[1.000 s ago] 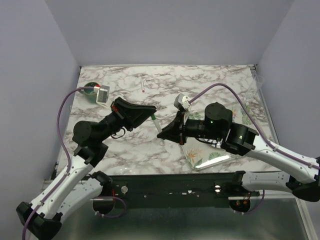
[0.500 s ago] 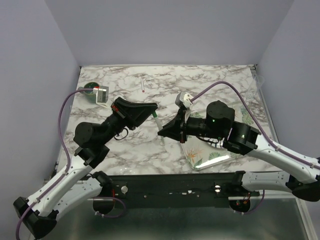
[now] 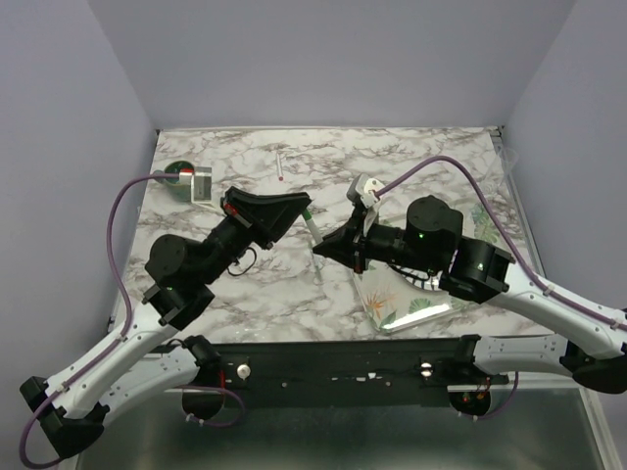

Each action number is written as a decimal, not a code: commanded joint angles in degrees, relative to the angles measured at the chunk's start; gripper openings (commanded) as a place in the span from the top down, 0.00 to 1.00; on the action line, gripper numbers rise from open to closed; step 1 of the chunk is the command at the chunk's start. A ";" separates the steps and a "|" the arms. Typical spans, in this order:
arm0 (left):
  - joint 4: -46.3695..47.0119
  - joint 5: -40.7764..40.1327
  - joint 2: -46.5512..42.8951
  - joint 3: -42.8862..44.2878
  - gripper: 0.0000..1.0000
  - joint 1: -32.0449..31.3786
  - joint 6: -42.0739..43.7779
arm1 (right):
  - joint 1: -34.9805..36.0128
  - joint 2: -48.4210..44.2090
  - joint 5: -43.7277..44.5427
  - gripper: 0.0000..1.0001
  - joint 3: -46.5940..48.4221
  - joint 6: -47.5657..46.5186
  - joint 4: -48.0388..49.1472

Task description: Insert the pens into the pen caps

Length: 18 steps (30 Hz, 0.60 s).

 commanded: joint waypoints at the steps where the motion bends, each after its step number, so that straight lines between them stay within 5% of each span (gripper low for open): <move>1: -20.70 13.71 2.32 -5.21 1.00 -3.55 3.72 | -1.83 -2.45 13.28 0.99 6.37 -1.47 26.49; 18: -7.98 25.23 -1.28 -10.65 1.00 -3.64 -2.59 | -2.54 0.10 -1.66 0.99 17.09 7.05 21.21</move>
